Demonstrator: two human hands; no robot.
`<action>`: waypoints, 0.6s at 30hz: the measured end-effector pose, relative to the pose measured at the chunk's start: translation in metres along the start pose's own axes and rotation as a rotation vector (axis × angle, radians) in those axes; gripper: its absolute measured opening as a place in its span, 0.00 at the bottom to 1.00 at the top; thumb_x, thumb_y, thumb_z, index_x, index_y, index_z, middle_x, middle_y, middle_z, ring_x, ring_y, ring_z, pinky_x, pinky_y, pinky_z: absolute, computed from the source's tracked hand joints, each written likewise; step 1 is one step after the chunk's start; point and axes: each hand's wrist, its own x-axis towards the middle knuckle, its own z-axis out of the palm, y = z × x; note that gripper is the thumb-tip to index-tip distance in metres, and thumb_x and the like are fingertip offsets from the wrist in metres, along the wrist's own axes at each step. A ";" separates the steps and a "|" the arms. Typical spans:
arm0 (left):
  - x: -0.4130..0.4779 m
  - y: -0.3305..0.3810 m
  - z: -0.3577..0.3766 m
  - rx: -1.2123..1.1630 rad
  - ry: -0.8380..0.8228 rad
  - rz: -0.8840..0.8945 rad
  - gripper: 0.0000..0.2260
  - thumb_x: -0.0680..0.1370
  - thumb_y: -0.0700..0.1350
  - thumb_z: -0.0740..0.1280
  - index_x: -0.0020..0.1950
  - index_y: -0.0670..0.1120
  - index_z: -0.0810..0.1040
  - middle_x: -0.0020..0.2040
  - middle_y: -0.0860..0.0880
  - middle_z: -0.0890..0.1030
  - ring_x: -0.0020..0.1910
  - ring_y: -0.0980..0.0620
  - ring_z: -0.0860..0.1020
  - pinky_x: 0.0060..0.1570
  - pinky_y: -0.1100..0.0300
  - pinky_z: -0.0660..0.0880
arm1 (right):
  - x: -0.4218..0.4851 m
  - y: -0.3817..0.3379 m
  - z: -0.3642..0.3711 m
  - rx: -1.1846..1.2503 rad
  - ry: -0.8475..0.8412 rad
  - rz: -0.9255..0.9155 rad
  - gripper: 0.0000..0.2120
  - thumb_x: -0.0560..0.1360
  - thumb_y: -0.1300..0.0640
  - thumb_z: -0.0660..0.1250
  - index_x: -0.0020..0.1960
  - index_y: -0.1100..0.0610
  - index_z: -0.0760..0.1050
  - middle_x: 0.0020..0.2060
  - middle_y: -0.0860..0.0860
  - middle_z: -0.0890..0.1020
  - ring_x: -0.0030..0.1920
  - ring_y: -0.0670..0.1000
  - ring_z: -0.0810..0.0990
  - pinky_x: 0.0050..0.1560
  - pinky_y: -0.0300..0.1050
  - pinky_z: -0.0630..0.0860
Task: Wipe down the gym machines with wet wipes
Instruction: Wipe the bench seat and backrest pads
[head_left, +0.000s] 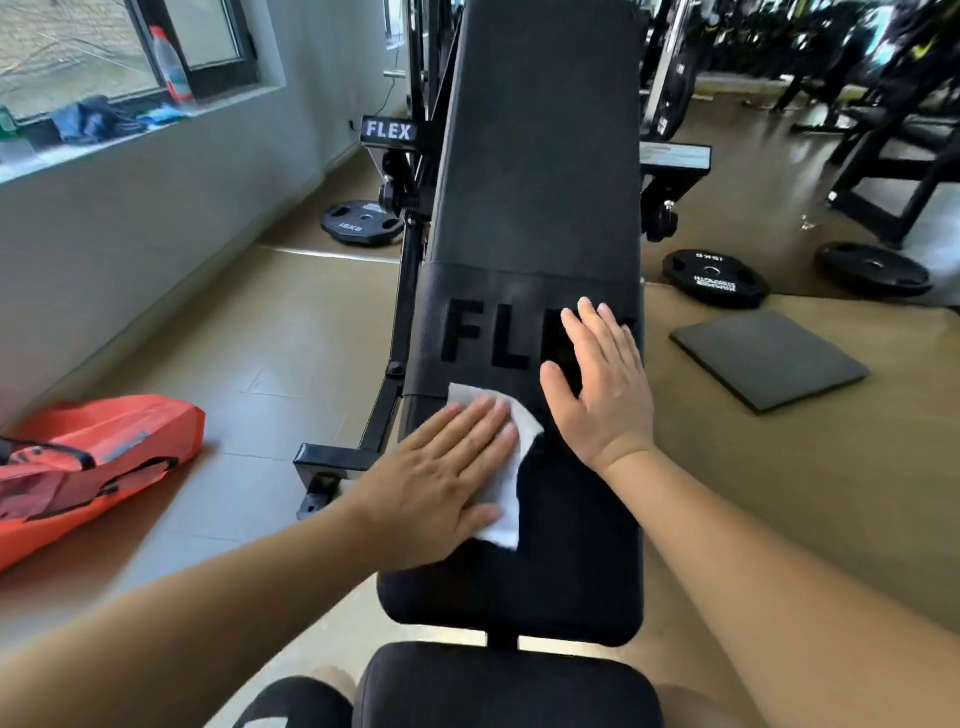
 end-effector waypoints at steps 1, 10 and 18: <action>0.014 0.003 -0.004 -0.039 0.012 -0.137 0.33 0.86 0.62 0.42 0.83 0.43 0.38 0.83 0.42 0.38 0.82 0.47 0.34 0.81 0.46 0.41 | -0.007 0.002 -0.004 0.073 0.002 0.038 0.28 0.82 0.46 0.54 0.80 0.54 0.64 0.82 0.50 0.61 0.83 0.49 0.53 0.82 0.53 0.52; 0.039 0.065 0.004 -0.022 0.017 0.169 0.34 0.85 0.62 0.48 0.84 0.44 0.45 0.84 0.43 0.44 0.83 0.46 0.39 0.80 0.47 0.41 | -0.104 0.030 -0.038 0.443 -0.092 0.340 0.20 0.85 0.60 0.57 0.77 0.54 0.70 0.79 0.42 0.66 0.77 0.35 0.61 0.73 0.26 0.56; 0.059 0.108 0.005 -0.071 0.019 0.054 0.34 0.85 0.61 0.48 0.84 0.43 0.43 0.83 0.41 0.40 0.82 0.44 0.34 0.80 0.44 0.39 | -0.093 0.034 -0.057 0.603 -0.201 0.430 0.22 0.86 0.55 0.58 0.80 0.50 0.64 0.76 0.42 0.69 0.75 0.38 0.66 0.76 0.38 0.62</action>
